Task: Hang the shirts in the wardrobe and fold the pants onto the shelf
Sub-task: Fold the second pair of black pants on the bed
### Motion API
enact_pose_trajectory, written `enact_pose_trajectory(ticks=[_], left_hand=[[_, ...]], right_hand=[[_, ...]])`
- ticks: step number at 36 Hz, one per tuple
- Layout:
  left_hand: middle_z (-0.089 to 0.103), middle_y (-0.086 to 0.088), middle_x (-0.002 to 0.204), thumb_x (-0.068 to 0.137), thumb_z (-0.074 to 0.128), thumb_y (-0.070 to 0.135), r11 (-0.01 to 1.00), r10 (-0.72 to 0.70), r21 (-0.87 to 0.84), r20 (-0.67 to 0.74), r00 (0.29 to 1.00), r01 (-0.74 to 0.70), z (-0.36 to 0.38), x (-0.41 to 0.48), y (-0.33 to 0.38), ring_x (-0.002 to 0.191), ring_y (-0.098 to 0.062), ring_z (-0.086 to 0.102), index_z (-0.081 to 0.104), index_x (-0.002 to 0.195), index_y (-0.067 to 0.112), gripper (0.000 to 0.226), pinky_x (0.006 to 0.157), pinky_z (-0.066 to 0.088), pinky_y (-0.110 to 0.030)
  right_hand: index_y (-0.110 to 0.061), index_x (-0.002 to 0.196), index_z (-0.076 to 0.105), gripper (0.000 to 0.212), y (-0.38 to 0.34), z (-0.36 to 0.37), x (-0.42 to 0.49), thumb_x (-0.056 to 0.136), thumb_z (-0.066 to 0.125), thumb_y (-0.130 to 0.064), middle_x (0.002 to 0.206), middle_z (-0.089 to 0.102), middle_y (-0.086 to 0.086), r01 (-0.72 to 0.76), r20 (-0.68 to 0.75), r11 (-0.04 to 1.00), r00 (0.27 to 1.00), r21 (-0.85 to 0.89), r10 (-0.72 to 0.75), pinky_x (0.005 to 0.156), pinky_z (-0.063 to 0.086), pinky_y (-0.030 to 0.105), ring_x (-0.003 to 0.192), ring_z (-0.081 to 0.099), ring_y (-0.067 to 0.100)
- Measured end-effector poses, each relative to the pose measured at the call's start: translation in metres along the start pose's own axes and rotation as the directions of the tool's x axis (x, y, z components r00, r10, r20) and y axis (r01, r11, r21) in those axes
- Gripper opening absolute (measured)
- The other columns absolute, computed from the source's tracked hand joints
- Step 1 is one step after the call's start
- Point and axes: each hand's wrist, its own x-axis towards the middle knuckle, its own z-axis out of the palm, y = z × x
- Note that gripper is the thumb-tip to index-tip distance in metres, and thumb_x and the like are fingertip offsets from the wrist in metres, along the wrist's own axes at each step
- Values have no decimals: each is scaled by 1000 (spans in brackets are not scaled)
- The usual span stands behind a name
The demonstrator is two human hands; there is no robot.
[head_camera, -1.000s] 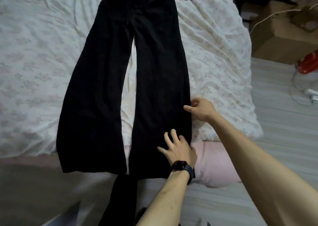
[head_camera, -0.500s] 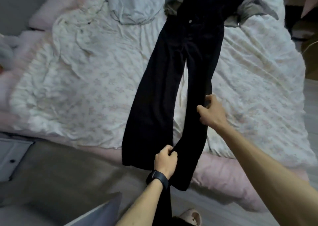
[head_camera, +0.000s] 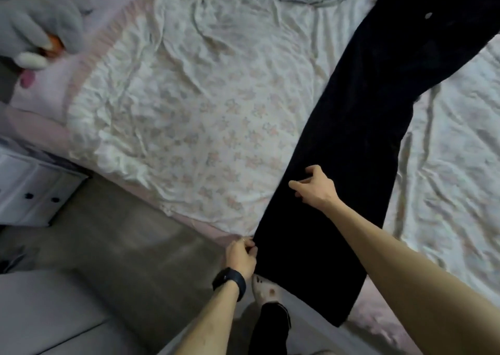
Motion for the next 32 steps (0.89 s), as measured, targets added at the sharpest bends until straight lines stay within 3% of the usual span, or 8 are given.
enact_pose_trajectory(ticks=[5,8,13,16,22,25,28,32], left_hand=[[55,-9,127,101,53,14,994,53,90,10,999,-53,8,10,-12,104,-28,56,60,110,10,12,79,46,-35],[59,3,114,104,45,29,966,88,242,39,995,-95,4,13,-20,79,-21,53,48,103,29,3,57,37,-33],[68,-7,107,103,45,24,932,88,349,39,995,-96,-6,8,-21,91,-34,63,50,113,23,12,68,51,-41],[67,-8,112,104,46,22,939,56,332,101,993,-86,-14,10,-20,96,-33,63,52,121,20,19,75,53,-43],[65,-5,115,102,54,26,961,26,263,224,974,-86,-28,17,-12,98,-30,65,57,121,17,21,84,56,-47],[66,-1,107,100,54,33,929,99,338,170,981,-152,-30,15,-3,88,-25,64,57,114,20,20,73,56,-44],[63,6,107,99,48,45,851,196,468,139,971,-239,-32,10,25,76,-15,52,53,114,29,22,55,41,-31],[58,7,123,100,47,42,794,313,507,133,940,-336,-34,4,94,93,-17,58,49,124,32,26,65,45,-31]], right_hand=[[-19,115,50,55,3,7,20,84,67,-62,90,69,-1,-83,-102,996,991,-12,82,53,60,31,59,72,8],[-12,103,57,29,-7,8,30,95,60,-40,84,73,4,-123,-113,989,987,-78,114,59,63,37,61,73,15],[-12,83,56,18,-16,19,24,90,57,-29,71,73,2,20,-223,995,974,-97,-41,52,55,26,51,68,7],[-17,89,57,20,-13,26,22,94,59,-36,74,72,-4,80,-173,980,979,-182,-112,65,58,32,62,70,8],[-20,105,63,29,-2,20,25,91,66,-45,80,73,-4,-39,-12,996,999,-81,38,79,62,46,76,74,18],[-23,113,60,40,2,13,16,87,68,-53,86,72,-8,-74,36,996,996,-54,76,82,61,43,82,73,15],[-21,124,57,49,5,-7,0,88,66,-53,103,68,-8,-101,31,995,994,-6,101,90,58,44,95,69,17],[-19,130,54,52,4,-46,-19,91,65,-51,118,66,-3,-113,-39,992,993,61,115,96,55,45,103,66,19]])
